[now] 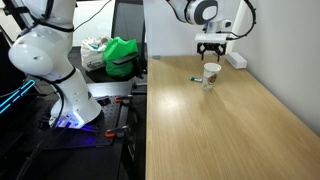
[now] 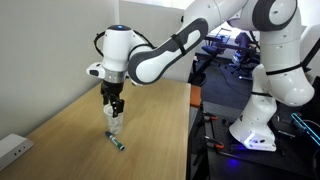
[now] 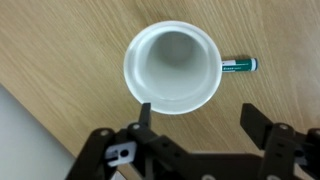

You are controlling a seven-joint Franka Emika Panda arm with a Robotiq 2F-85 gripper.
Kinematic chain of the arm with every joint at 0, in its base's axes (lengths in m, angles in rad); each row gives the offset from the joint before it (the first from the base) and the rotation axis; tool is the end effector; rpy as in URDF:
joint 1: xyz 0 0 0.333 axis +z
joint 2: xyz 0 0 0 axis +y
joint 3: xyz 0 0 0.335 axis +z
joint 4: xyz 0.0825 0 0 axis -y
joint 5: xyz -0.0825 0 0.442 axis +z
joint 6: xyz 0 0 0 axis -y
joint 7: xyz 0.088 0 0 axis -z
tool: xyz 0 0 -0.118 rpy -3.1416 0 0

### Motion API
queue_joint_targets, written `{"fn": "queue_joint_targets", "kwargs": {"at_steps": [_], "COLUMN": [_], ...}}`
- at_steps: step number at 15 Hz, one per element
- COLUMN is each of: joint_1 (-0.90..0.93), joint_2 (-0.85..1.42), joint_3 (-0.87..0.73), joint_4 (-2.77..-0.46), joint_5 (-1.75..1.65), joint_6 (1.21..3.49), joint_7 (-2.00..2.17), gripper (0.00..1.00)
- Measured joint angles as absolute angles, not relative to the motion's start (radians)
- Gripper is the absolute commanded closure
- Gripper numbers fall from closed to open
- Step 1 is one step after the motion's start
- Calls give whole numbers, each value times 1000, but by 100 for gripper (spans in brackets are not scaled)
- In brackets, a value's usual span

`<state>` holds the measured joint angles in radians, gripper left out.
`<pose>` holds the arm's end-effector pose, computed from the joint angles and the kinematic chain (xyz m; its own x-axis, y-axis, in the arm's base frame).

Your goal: Move the cup closer to the marker

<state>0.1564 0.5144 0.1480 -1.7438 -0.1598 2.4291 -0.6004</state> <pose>0.7071 0.2106 0.2697 0.5371 0.8355 0.1157 0.8237 -0.5491 0.1417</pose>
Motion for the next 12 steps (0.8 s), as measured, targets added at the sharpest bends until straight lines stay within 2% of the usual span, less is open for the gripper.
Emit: {"fn": "queue_joint_targets", "kwargs": {"at_steps": [12], "joint_1": [162], "joint_2": [243], "joint_3": [125], "joint_4": [-2079], "joint_5": [-288], "joint_6": [2745], "joint_7": [-228], "gripper": [0]}}
